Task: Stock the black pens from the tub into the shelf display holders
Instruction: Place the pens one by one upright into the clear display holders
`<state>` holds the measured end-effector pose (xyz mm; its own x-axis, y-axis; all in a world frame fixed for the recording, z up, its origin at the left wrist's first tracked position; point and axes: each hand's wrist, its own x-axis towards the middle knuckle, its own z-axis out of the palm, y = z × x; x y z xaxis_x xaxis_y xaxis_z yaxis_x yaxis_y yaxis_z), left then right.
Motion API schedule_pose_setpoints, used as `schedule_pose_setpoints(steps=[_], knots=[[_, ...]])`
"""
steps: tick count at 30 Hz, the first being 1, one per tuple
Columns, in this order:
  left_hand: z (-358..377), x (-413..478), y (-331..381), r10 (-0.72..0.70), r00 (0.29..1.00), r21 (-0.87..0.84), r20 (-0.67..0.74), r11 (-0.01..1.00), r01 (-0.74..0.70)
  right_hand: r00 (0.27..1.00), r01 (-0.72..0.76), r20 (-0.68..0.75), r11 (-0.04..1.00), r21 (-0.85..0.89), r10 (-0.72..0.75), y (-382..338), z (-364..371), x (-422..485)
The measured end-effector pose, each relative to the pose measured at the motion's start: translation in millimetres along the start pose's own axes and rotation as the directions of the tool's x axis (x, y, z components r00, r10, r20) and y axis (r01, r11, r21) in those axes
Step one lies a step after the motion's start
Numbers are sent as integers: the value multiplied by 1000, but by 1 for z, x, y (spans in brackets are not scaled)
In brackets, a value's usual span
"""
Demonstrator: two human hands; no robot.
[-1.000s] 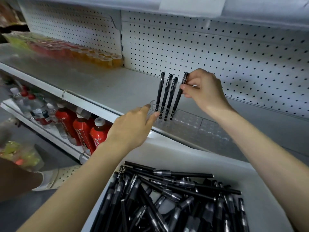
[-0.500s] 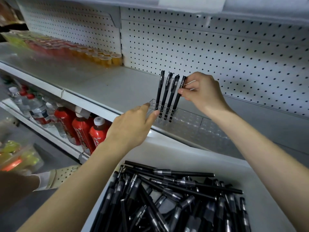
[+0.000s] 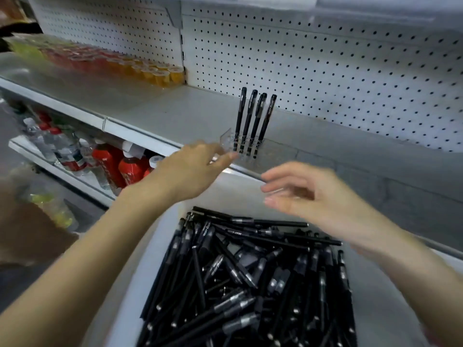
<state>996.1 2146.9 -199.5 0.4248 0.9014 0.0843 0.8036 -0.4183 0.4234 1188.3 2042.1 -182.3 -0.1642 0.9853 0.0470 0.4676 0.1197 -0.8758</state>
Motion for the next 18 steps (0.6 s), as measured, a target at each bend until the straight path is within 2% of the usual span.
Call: schedule_pose_setpoints(steps=[3,6,9,13,18], knots=[[12,-26,1,53,998,143,32,988,-57,997,-55,39,991,-125,61,25,23,-1],[24,-44,-5,109,993,309,-51,947,-88,996,-94,-28,972,-217,90,52,38,1],[24,-52,-8,137,982,292,-131,952,-94,992,-110,-95,944,-310,84,71,36,-5],[26,-54,-9,143,977,271,-158,958,-96,988,-102,-147,894,-436,41,77,25,-17],[27,-53,-6,137,977,233,-164,968,-97,986,-104,-163,889,-447,34,79,25,-20]])
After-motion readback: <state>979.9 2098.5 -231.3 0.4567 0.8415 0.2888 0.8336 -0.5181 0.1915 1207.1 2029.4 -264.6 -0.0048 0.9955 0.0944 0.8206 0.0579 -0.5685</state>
